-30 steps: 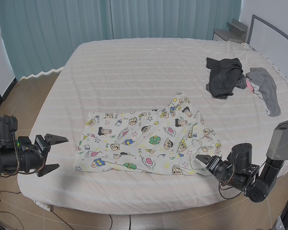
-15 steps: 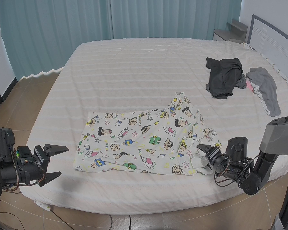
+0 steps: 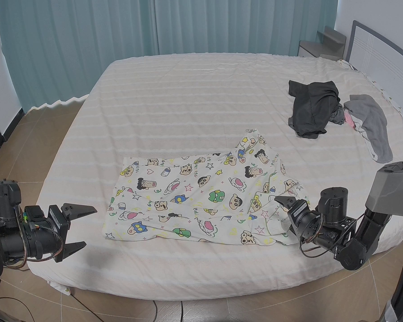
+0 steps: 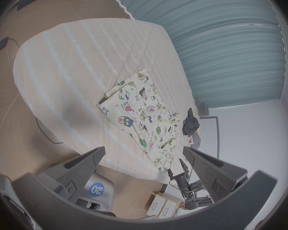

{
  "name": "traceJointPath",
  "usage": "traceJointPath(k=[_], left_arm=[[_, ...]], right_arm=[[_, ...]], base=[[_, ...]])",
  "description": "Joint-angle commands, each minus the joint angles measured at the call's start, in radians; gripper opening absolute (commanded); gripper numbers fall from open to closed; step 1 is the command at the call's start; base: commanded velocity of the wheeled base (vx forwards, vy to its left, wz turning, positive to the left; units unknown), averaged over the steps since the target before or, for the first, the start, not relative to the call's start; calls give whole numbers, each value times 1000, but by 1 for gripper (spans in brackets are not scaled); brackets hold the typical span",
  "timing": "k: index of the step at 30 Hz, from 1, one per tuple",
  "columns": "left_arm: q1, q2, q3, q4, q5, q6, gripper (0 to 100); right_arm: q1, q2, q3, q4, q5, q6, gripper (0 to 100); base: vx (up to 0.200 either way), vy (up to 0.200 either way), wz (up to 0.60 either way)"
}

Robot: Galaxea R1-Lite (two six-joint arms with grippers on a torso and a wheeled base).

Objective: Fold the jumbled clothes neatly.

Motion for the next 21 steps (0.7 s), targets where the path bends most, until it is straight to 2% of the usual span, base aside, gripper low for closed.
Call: traceJointPath(k=[1,5,10,13,14,21], left_arm=[[1,6,0,-1,-1,0,100],[0,6,2,-1,-1,0,100],[1,8,5,-16,1,0,100],[1,8,20,-45,1,0,100],[0,8,23,-53,1,0,100],[1,16,31,-70,2,1,100]], right_arm=[[8,-12,0,0,9,7,100],[2,34,-6,1,47,39,100],[-14,63,-20,20,53,42,100],[-31,65,-70,76,55,61,100],[-34,63,-79,89,58,67,0],[-31,55,-92,112,61,68,0]], base=[[0,0,0],[0,0,0],[0,0,0],[0,0,0],[0,0,0],[0,0,0]])
